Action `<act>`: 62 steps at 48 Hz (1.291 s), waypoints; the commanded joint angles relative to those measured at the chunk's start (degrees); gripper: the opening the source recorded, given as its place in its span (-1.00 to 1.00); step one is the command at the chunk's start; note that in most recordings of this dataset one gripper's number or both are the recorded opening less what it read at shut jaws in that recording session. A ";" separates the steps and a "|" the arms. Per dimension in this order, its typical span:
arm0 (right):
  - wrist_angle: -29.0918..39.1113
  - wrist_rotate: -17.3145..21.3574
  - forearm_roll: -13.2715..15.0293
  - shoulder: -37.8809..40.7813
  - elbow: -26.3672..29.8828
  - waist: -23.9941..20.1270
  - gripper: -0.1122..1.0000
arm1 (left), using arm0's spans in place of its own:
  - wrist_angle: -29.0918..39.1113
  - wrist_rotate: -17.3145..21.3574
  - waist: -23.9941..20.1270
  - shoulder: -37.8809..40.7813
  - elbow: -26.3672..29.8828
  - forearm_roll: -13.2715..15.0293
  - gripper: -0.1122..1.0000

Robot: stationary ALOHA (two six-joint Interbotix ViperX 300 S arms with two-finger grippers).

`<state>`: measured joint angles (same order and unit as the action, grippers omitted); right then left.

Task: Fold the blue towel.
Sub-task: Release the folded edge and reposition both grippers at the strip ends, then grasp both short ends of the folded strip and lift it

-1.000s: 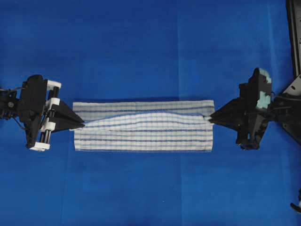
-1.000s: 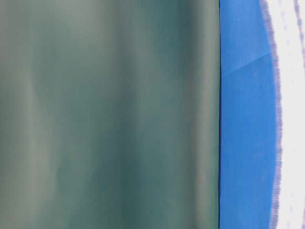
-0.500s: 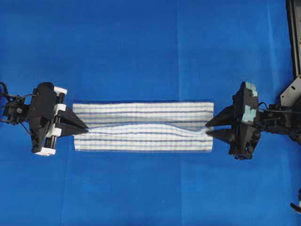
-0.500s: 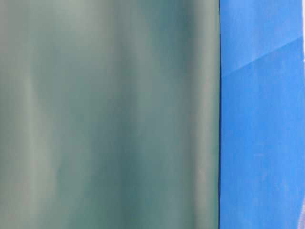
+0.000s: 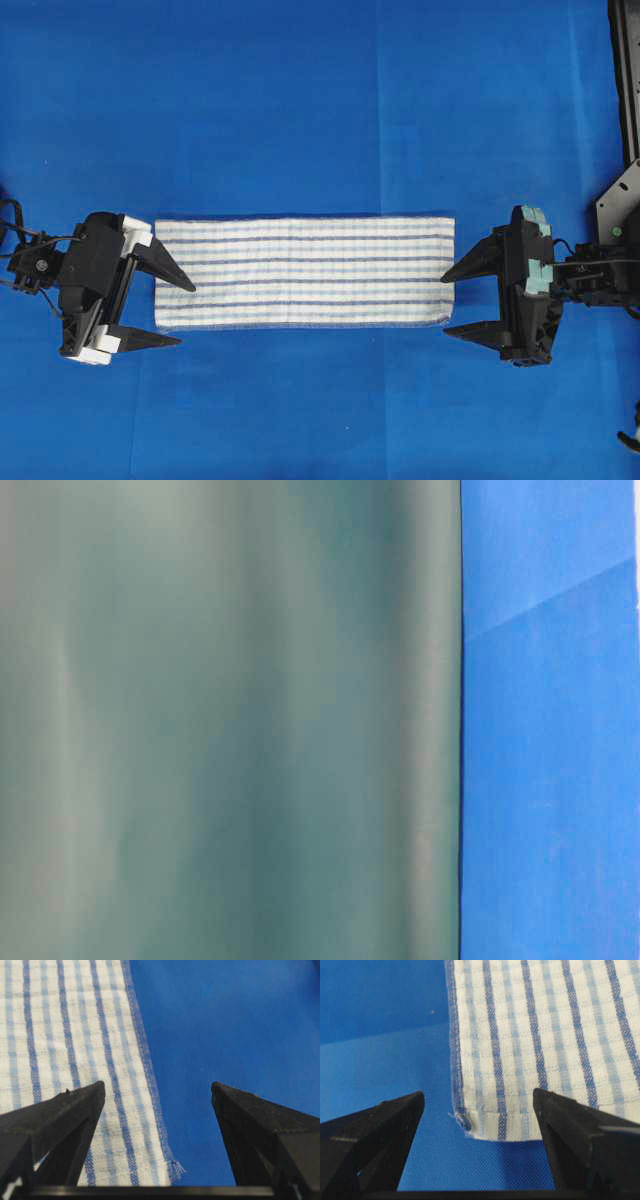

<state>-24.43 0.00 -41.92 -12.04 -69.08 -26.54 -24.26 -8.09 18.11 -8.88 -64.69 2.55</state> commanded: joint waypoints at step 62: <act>-1.76 -11.25 -1.14 6.77 0.44 17.75 0.10 | 5.01 5.89 -19.69 6.42 -1.14 0.00 -0.14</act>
<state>-26.02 -11.07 -43.07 -4.83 -69.26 -8.88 -19.51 -2.02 -1.85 -1.93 -65.92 2.55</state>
